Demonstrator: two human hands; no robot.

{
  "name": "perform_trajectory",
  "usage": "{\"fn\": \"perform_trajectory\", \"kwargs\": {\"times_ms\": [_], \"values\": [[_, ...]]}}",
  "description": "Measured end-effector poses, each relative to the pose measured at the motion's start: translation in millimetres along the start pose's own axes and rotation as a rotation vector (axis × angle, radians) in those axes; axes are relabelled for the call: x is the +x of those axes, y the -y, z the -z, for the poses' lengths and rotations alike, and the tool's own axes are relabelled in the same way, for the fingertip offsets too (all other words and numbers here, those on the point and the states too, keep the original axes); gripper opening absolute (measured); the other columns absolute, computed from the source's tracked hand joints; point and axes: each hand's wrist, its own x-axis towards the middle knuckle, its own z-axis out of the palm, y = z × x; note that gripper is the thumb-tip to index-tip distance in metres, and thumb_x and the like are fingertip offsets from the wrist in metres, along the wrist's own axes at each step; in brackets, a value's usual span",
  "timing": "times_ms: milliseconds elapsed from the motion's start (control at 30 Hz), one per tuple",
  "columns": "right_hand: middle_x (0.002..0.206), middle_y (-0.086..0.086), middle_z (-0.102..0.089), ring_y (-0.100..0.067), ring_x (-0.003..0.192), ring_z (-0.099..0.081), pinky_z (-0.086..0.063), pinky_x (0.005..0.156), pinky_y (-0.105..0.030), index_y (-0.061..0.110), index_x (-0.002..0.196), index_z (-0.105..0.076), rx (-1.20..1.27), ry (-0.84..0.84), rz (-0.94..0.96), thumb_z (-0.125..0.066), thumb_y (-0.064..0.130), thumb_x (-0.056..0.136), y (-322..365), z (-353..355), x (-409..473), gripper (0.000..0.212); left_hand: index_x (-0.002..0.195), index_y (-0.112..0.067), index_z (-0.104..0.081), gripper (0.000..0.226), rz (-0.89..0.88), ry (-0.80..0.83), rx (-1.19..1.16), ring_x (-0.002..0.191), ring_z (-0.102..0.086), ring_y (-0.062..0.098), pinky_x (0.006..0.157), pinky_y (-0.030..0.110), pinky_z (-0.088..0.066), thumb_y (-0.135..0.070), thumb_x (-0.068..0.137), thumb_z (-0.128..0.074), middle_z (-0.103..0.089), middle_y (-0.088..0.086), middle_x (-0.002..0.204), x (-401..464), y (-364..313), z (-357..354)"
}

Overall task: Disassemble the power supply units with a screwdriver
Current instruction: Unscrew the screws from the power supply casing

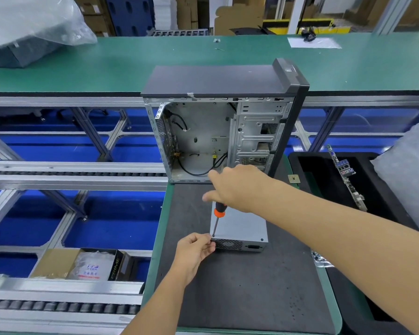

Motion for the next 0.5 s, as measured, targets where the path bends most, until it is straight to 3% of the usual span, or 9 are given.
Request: {"fn": "perform_trajectory", "kwargs": {"times_ms": [67,133,233,300,400,500], "values": [[0.088,-0.007,-0.049,-0.03,0.078,-0.048,-0.046,0.064,-0.041,0.012,0.113,-0.042,0.118,0.03,0.051,-0.048,0.041,0.099,-0.6,-0.4,-0.5,0.033,0.061,-0.008,-0.066,0.031,-0.002,-0.002,0.003,0.071,-0.069,0.023,0.069,0.028,-0.059,0.001,0.09,-0.069,-0.068,0.015,0.074,0.9,0.7,-0.3],[0.105,-0.005,-0.049,-0.028,0.091,-0.051,-0.048,0.072,-0.042,0.015,0.11,-0.041,0.249,0.067,0.099,-0.06,0.035,0.091,-1.0,0.0,-2.2,0.033,0.062,-0.007,-0.064,0.029,-0.006,-0.003,0.004,0.07,-0.069,0.023,0.069,0.028,-0.059,0.001,0.09,-0.069,-0.067,0.015,0.073,1.3,0.8,-0.7],[0.088,-0.002,-0.047,-0.022,0.072,-0.048,-0.039,0.054,-0.035,0.021,0.107,-0.039,0.252,0.065,0.023,-0.059,0.059,0.089,-0.5,-0.8,-4.2,0.046,0.068,-0.004,-0.062,0.023,-0.006,-0.012,0.007,0.07,-0.069,0.023,0.071,0.029,-0.059,0.0,0.09,-0.07,-0.068,0.014,0.072,2.1,0.8,-1.4],[0.077,-0.003,-0.041,-0.021,0.06,-0.042,-0.031,0.046,-0.032,0.024,0.118,-0.043,0.053,0.008,0.056,-0.049,0.045,0.101,1.8,-1.7,-2.2,0.027,0.069,-0.003,-0.062,0.022,-0.003,-0.021,0.014,0.072,-0.07,0.023,0.072,0.03,-0.059,0.0,0.09,-0.07,-0.069,0.014,0.073,2.9,0.8,-1.8],[0.098,-0.006,-0.054,-0.028,0.082,-0.053,-0.043,0.062,-0.037,0.016,0.12,-0.043,0.224,0.029,0.082,-0.048,0.035,0.101,0.9,-3.5,0.2,0.027,0.07,-0.003,-0.061,0.022,-0.003,-0.026,0.013,0.071,-0.07,0.023,0.071,0.029,-0.059,0.001,0.09,-0.069,-0.068,0.014,0.073,3.8,1.0,-2.5],[0.094,0.005,-0.049,-0.019,0.088,-0.045,-0.032,0.057,-0.028,0.017,0.119,-0.045,0.42,0.028,0.127,-0.062,0.032,0.092,1.5,-1.4,-1.4,0.035,0.072,-0.002,-0.06,0.02,-0.004,-0.025,0.012,0.071,-0.07,0.023,0.07,0.028,-0.059,0.001,0.09,-0.068,-0.068,0.015,0.074,3.7,1.2,-3.2]]}}
